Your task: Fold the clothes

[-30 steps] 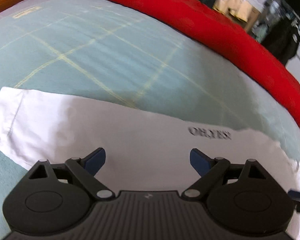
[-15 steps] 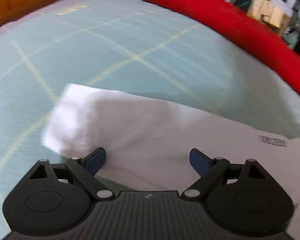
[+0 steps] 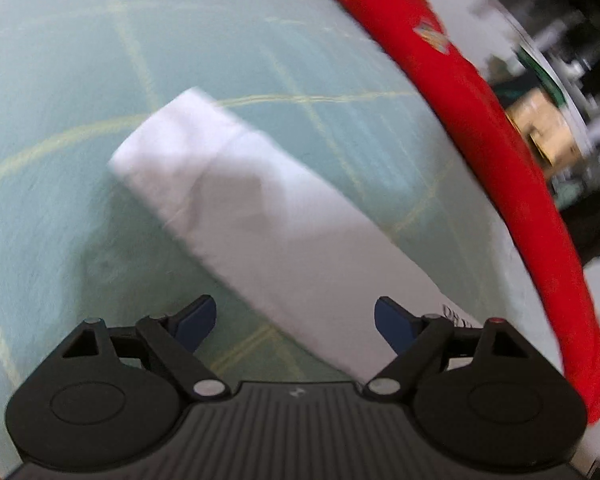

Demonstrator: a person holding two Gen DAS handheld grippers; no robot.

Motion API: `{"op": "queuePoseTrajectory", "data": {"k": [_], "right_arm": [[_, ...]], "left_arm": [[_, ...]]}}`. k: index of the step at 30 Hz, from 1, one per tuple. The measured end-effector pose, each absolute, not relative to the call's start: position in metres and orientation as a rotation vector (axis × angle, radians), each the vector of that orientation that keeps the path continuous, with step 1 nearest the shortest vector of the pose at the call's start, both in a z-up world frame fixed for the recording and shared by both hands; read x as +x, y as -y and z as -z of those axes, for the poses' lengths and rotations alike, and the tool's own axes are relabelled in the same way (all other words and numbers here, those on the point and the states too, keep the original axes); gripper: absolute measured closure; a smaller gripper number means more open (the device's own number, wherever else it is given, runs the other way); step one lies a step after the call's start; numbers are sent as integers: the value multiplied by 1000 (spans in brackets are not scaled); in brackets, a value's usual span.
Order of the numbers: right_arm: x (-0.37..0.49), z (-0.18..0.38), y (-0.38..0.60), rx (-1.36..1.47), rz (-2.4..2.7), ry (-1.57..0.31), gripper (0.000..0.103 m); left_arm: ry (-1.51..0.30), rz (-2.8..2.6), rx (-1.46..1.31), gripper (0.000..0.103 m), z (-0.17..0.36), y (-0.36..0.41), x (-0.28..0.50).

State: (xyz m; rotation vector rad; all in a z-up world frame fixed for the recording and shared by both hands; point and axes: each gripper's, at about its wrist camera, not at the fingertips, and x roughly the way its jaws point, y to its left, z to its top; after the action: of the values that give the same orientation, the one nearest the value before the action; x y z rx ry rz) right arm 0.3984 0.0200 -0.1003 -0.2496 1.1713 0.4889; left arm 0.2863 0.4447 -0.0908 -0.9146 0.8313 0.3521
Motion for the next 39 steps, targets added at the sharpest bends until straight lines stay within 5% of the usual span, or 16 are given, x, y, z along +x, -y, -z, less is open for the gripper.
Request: {"op": "queuePoseTrajectory", "data": {"k": [9, 39], "right_arm": [[401, 103, -25, -264, -489, -1174, 0], [406, 106, -30, -268, -495, -1183, 0]], "left_arm": [[-613, -375, -1381, 18, 130, -485, 258], [-425, -357, -1288, 18, 132, -502, 280]]}}
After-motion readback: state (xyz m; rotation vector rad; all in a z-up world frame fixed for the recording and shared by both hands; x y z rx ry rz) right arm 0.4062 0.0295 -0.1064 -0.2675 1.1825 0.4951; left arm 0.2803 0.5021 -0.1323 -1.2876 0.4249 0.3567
